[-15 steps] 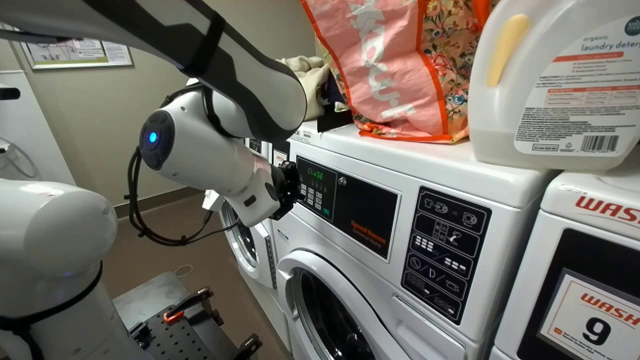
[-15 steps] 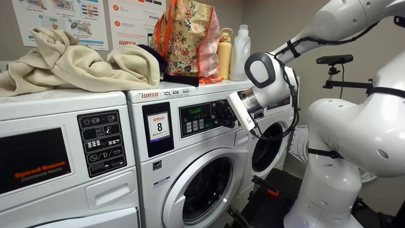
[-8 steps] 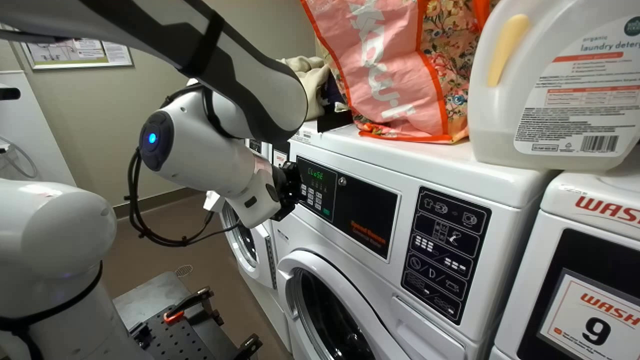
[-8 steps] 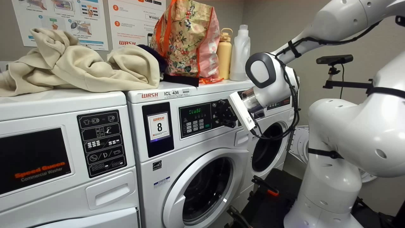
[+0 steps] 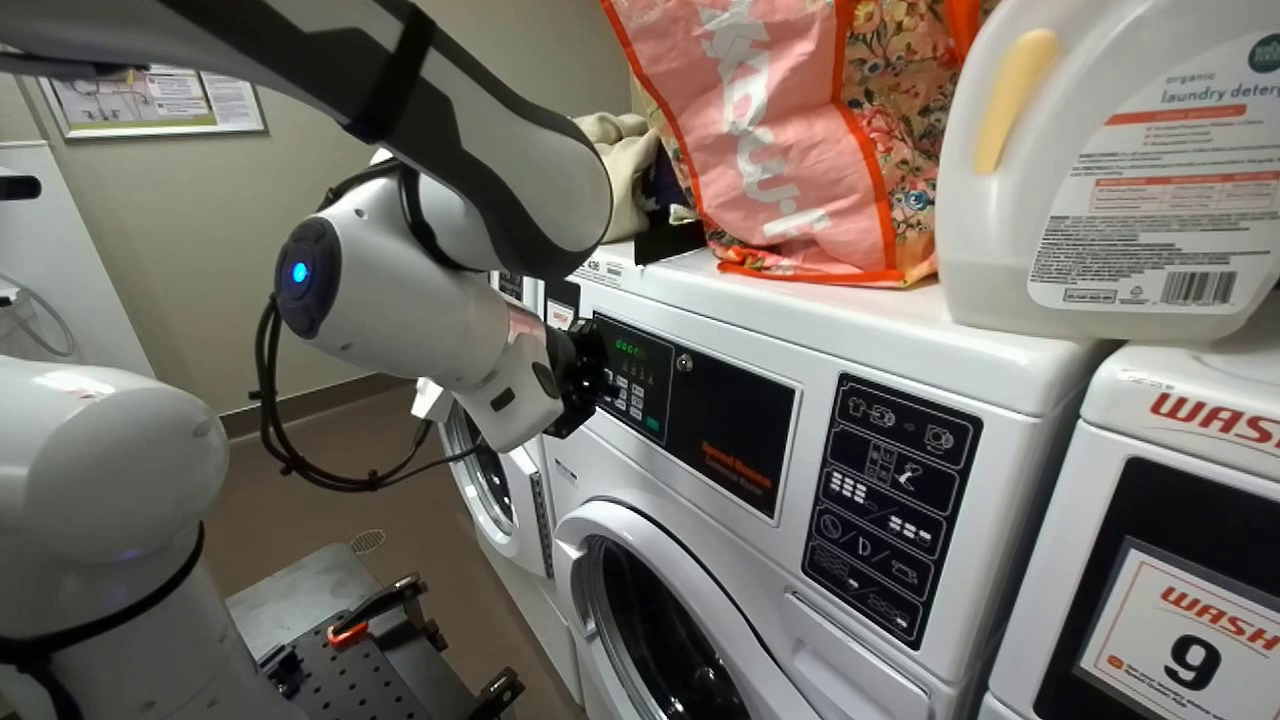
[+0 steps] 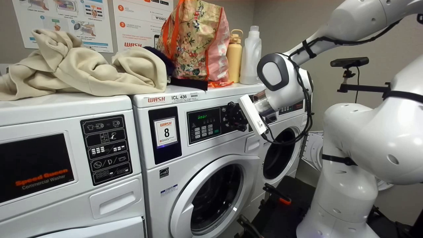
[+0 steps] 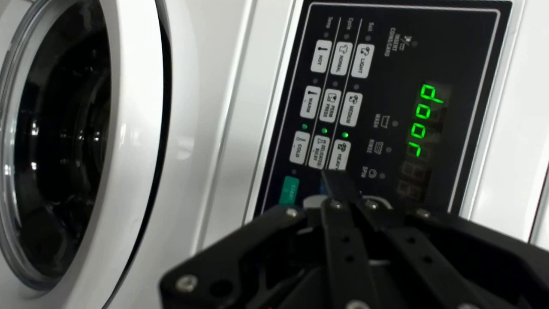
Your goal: Press the central button on the button pad of the washing machine
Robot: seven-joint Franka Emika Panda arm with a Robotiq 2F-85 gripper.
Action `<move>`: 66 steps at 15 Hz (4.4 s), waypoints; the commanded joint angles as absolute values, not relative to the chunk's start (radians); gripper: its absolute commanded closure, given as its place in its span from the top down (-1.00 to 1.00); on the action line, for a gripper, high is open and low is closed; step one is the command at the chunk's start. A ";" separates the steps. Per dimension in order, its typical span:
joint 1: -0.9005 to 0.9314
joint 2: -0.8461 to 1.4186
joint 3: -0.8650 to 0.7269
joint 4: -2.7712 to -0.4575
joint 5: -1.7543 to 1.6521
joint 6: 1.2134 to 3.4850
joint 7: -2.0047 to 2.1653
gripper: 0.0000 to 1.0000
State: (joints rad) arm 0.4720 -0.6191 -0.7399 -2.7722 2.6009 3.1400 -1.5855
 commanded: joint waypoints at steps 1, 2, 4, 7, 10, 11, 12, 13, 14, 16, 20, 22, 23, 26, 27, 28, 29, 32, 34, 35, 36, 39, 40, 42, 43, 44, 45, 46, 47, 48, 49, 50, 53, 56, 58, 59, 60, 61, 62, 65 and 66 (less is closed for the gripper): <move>0.452 -0.586 -0.682 -2.772 2.601 3.117 -1.542 -1.00; 0.454 -0.586 -0.677 -2.772 2.601 3.119 -1.539 -1.00; 0.446 -0.573 -0.653 -2.772 2.601 3.115 -1.515 -1.00; 0.440 -0.552 -0.615 -2.772 2.601 3.108 -1.471 -1.00; 0.434 -0.528 -0.576 -2.772 2.601 3.097 -1.420 -1.00; 0.430 -0.516 -0.562 -2.772 2.601 3.091 -1.406 -1.00; 0.424 -0.504 -0.546 -2.772 2.601 3.084 -1.389 -1.00; 0.417 -0.492 -0.530 -2.772 2.601 3.076 -1.375 -1.00; 0.410 -0.480 -0.512 -2.773 2.601 3.069 -1.359 -1.00; 0.379 -0.450 -0.469 -2.773 2.601 3.044 -1.341 -1.00; 0.316 -0.396 -0.388 -2.773 2.601 2.996 -1.302 -1.00; 0.282 -0.371 -0.348 -2.773 2.601 2.976 -1.286 -1.00; 0.263 -0.360 -0.328 -2.773 2.601 2.968 -1.283 -1.00; 0.222 -0.342 -0.279 -2.773 2.601 2.957 -1.268 -1.00; 0.209 -0.337 -0.265 -2.773 2.601 2.951 -1.267 -1.00; 0.202 -0.337 -0.254 -2.773 2.601 2.952 -1.262 -1.00; 0.194 -0.336 -0.244 -2.773 2.601 2.949 -1.255 -1.00; 0.168 -0.342 -0.215 -2.773 2.601 2.947 -1.252 -1.00; 0.150 -0.346 -0.199 -2.772 2.601 2.946 -1.251 -1.00; 0.143 -0.347 -0.193 -2.772 2.601 2.946 -1.251 -1.00; 0.132 -0.352 -0.183 -2.777 2.601 2.945 -1.251 -1.00; 0.106 -0.353 -0.157 -2.779 2.601 2.935 -1.246 -1.00; 0.099 -0.353 -0.147 -2.778 2.601 2.935 -1.243 -1.00; 0.083 -0.352 -0.129 -2.778 2.602 2.934 -1.237 -1.00; 0.073 -0.352 -0.118 -2.778 2.602 2.933 -1.227 -1.00; 0.064 -0.350 -0.107 -2.778 2.602 2.930 -1.223 -1.00; 0.057 -0.349 -0.097 -2.778 2.602 2.928 -1.214 -1.00; 0.044 -0.347 -0.082 -2.778 2.602 2.925 -1.207 -1.00; 0.033 -0.346 -0.069 -2.778 2.602 2.924 -1.205 -1.00; 0.020 -0.346 -0.055 -2.778 2.602 2.922 -1.199 -1.00; 0.008 -0.345 -0.040 -2.778 2.602 2.921 -1.193 -1.00; -0.005 -0.343 -0.026 -2.778 2.602 2.916 -1.191 -1.00; -0.045 -0.336 0.016 -2.774 2.602 2.908 -1.181 -1.00; -0.077 -0.323 0.055 -2.764 2.602 2.903 -1.172 -1.00; -0.101 -0.311 0.080 -2.755 2.602 2.897 -1.171 -1.00; -0.114 -0.301 0.091 -2.748 2.602 2.895 -1.171 -1.00; -0.130 -0.292 0.103 -2.739 2.602 2.894 -1.173 -1.00; -0.147 -0.283 0.116 -2.729 2.602 2.893 -1.175 -1.00; -0.161 -0.271 0.127 -2.717 2.602 2.891 -1.176 -1.00; -0.233 -0.212 0.187 -2.653 2.601 2.903 -1.183 -1.00; -0.261 -0.194 0.220 -2.641 2.602 2.912 -1.189 -1.00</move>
State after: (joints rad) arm -0.1795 -0.2731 0.1472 -2.7176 2.6015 2.9145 -1.2085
